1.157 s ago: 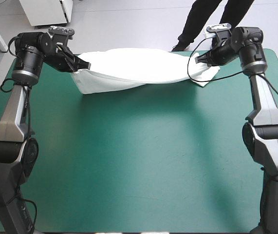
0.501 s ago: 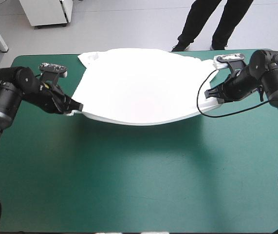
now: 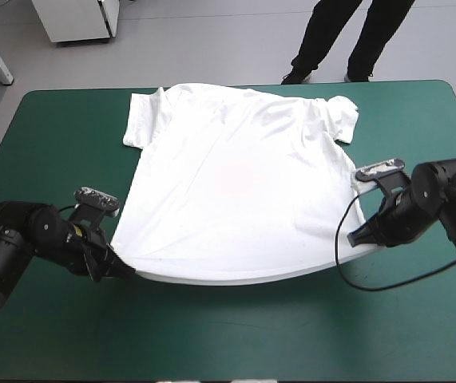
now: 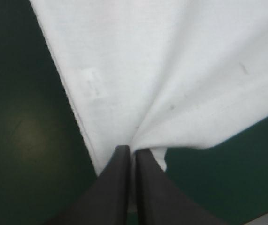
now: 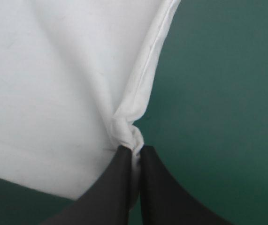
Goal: Fold the cloth
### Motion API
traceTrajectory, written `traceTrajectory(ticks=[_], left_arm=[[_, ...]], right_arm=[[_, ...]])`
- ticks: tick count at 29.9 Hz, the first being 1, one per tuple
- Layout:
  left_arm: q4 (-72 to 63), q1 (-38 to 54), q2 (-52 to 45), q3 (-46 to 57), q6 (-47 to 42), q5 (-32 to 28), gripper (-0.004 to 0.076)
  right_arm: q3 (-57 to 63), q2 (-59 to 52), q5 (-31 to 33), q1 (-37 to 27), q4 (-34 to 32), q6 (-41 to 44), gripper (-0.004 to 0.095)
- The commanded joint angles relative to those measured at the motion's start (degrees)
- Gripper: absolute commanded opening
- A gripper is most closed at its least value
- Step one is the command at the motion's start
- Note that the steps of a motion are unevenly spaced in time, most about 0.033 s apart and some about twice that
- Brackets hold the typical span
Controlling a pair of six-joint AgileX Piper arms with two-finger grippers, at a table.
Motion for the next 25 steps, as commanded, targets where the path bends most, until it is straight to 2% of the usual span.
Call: traceTrajectory(ticks=[1, 12, 25], left_arm=[[0.8, -1.1, -4.7, 3.0, -1.4, -0.5, -0.0022], [-0.1, -1.2, -13.7, 14.9, -4.2, 3.1, -0.0022], [-0.7, -1.2, -20.4, 21.9, -4.8, 4.2, -0.0022]], right_arm=[[5.4, -6.2, 0.9, 0.8, -0.4, 0.1, -0.0012], [22.2, -15.4, 0.9, 1.0, 1.5, 1.1, -0.0013], [28.7, -18.2, 0.9, 1.0, 2.4, 1.2, -0.0013]])
